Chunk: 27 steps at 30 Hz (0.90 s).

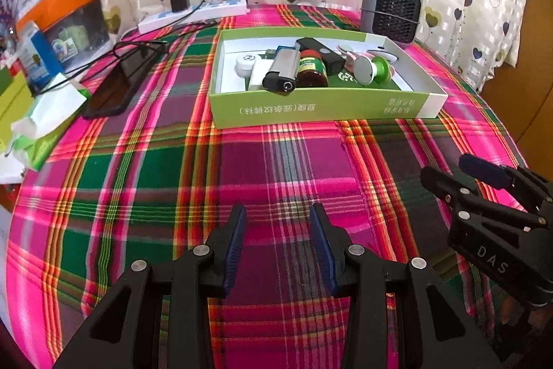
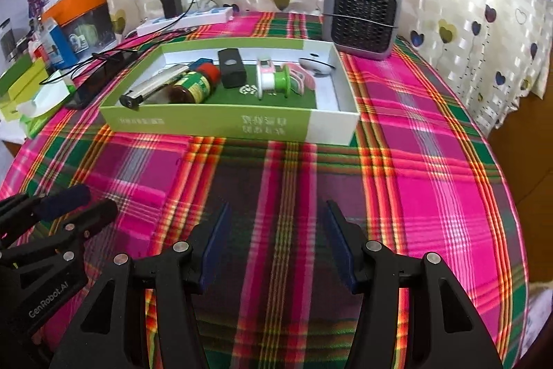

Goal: Organize rigid objects

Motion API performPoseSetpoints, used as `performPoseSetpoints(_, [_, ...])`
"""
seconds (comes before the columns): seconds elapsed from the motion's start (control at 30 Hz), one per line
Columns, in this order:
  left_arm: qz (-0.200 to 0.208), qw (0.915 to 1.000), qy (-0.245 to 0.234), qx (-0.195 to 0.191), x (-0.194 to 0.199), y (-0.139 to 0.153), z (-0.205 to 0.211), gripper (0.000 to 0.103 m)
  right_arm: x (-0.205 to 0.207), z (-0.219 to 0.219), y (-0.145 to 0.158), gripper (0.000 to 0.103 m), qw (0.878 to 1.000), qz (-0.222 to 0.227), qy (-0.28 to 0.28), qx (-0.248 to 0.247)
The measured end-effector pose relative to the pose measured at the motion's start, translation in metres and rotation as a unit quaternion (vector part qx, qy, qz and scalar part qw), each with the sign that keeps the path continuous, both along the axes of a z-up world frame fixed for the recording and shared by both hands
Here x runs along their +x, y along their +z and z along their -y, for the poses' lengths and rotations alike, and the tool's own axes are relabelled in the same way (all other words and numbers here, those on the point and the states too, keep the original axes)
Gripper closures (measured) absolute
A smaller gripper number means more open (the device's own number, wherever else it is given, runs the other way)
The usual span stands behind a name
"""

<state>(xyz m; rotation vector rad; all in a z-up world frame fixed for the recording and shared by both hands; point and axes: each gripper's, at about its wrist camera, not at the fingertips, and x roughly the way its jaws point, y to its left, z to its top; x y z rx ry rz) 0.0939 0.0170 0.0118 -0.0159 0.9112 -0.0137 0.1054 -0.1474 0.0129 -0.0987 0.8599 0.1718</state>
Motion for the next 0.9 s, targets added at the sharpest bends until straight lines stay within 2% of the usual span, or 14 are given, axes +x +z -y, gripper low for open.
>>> performPoseSetpoints(0.33, [0.001, 0.9998, 0.018, -0.012, 0.002, -0.001, 0.001, 0.062, -0.006, 0.005, -0.007, 0.046, 1.000, -0.015, -0.018, 0.000])
performPoseSetpoints(0.5, [-0.002, 0.9996, 0.017, 0.023, 0.003, -0.002, 0.012, 0.062, -0.009, 0.008, -0.007, 0.042, 1.000, -0.018, -0.023, 0.002])
performPoseSetpoints(0.9, [0.001, 0.9996, 0.022, 0.018, 0.002, -0.001, 0.011, 0.061, -0.010, 0.010, -0.008, 0.039, 1.000, -0.018, -0.022, 0.004])
